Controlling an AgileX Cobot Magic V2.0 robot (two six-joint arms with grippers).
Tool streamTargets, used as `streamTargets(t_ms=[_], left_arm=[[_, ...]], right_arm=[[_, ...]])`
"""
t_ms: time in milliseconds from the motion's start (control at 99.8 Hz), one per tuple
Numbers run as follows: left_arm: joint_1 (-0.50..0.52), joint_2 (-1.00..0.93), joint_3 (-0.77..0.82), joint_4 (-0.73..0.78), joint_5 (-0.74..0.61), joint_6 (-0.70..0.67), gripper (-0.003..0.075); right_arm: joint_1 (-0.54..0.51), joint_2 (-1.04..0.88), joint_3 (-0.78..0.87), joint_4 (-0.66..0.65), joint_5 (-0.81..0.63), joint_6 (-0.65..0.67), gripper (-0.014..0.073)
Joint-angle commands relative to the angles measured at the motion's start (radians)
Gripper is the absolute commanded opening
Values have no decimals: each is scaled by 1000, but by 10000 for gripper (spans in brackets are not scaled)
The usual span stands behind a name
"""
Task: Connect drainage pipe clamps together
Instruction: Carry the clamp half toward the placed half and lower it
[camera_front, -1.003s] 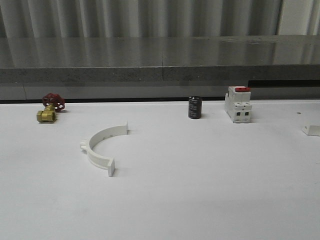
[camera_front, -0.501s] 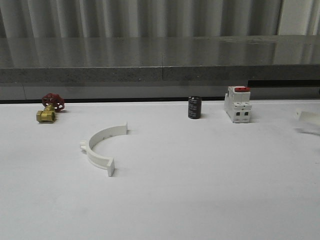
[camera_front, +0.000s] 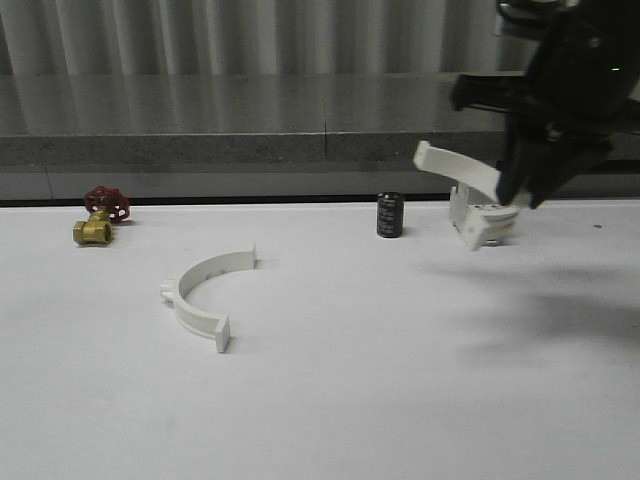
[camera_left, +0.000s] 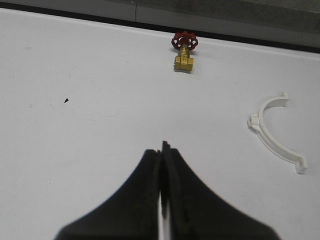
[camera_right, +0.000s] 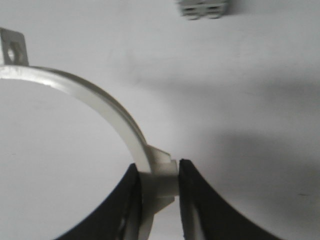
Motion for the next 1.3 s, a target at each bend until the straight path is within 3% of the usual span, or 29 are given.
streamTargets(t_ms=[0,150,371,822,1293], left_arm=[[-3,7,-28,5,-67,1,-20],[-3,7,-28,5,-67,1,-20],[-3,7,-28,5,-67,1,-20],[-3,7,-28,2,-67,1,-20],[-3,7,-28,-1,-67,1,-20]], right_arm=[[87,-23,-32,-70,-62,133,49],[205,37,-65,-217,-39,366,49],[309,140,-161,-352,33,543,49],[359,292,-361,-355,99,585,49],[387,357,-429,-359,117,627,49]])
